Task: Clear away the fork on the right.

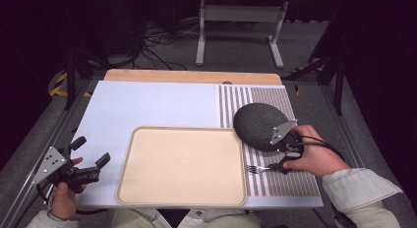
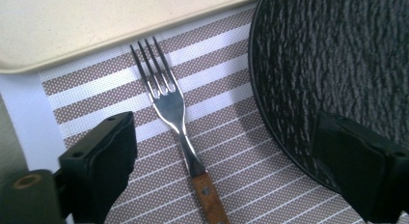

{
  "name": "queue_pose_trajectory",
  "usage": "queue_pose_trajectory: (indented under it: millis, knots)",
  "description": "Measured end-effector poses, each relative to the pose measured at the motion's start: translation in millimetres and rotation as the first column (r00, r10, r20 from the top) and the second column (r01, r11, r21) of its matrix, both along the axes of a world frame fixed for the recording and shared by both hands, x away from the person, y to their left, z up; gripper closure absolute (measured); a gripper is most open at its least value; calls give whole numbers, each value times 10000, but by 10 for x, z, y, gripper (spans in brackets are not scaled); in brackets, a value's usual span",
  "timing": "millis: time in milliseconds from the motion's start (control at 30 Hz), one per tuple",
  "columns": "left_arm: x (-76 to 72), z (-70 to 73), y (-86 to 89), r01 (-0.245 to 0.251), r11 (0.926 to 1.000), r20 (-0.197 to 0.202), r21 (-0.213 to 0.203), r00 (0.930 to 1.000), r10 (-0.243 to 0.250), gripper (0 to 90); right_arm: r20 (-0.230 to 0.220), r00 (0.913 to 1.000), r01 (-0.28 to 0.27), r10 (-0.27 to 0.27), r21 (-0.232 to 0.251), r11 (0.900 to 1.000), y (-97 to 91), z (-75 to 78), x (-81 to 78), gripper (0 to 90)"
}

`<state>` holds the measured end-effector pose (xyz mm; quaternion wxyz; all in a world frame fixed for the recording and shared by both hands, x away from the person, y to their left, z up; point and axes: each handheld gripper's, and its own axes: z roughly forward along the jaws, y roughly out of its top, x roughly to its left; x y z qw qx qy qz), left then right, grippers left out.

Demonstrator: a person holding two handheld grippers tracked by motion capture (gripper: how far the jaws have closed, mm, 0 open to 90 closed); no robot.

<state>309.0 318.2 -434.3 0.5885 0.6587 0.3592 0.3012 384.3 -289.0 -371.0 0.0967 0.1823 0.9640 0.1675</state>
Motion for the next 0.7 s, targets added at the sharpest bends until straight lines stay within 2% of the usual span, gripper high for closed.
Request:
queue_pose_trajectory:
  millis: [167, 367, 433, 600, 633, 700]
  knots:
    - [0, 0, 0, 3, 10000, 7, 2, 10000, -3, 0, -165, 9994, -305, 300, -328, 9990, 4, -49, 31, 180]
    - [4, -4, -1, -14, 10000, -49, 53, 10000, 14, 0, -608, 9961, -695, 646, -820, 9942, 17, -146, 30, 275]
    - [5, -5, -2, -10, 10000, -54, 48, 10000, 10, 0, -780, 9920, -1067, 991, -1001, 9892, 19, -172, 41, 306]
    - [4, -5, 0, 9, 10000, -57, 45, 10000, -9, 0, -1207, 9821, -1613, 1444, -1438, 9764, 21, -245, 56, 374]
    - [5, -5, 0, 12, 10000, -59, 45, 10000, -12, 0, -1299, 9817, -1585, 1392, -1533, 9754, 23, -262, 53, 396]
    - [5, -5, 2, 22, 10000, -61, 53, 10000, -22, 0, -1439, 9753, -1925, 1675, -1818, 9643, 21, -282, 70, 418]
